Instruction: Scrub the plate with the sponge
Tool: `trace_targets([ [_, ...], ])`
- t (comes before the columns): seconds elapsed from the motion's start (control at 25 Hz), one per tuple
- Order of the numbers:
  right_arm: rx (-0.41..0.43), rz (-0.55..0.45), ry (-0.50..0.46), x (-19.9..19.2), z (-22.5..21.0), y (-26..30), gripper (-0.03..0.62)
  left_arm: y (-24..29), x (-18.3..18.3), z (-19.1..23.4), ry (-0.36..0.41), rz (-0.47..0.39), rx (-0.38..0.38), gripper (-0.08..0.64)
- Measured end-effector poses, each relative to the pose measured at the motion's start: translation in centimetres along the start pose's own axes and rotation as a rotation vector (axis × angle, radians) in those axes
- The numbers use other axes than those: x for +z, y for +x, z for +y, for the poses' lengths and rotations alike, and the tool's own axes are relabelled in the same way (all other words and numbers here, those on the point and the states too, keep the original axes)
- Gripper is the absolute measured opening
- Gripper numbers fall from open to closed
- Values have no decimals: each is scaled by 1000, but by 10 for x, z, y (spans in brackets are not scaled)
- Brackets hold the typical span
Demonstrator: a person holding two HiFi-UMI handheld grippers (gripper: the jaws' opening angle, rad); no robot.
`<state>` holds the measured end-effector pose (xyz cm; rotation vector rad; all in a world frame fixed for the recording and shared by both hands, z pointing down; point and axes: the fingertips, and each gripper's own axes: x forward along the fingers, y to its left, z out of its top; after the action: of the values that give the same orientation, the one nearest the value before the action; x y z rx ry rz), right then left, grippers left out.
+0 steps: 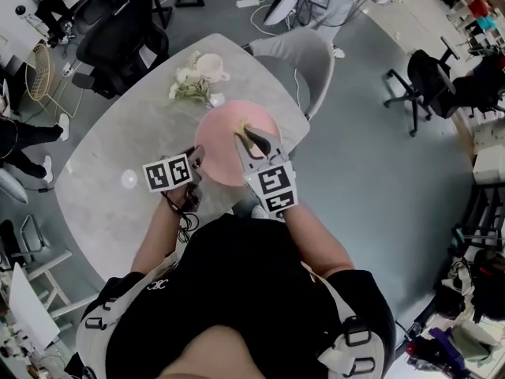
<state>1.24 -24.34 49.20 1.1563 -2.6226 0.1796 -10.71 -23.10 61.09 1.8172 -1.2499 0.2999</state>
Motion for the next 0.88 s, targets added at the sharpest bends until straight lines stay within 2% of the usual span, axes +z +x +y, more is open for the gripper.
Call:
trace_targets([
  [0.2, 97, 93, -76, -13, 37, 28, 54, -16, 12, -38, 45, -37, -65, 26],
  [0.4, 127, 174, -101, -28, 54, 50, 54, -28, 13, -45, 89, -43, -66, 26],
  [0.68, 59, 201, -128, -32, 42, 59, 54, -29, 15, -54, 194, -26, -71, 26],
  [0.88, -66, 165, -97, -25, 5, 54, 54, -27, 18, -67, 225, -19, -96, 32],
])
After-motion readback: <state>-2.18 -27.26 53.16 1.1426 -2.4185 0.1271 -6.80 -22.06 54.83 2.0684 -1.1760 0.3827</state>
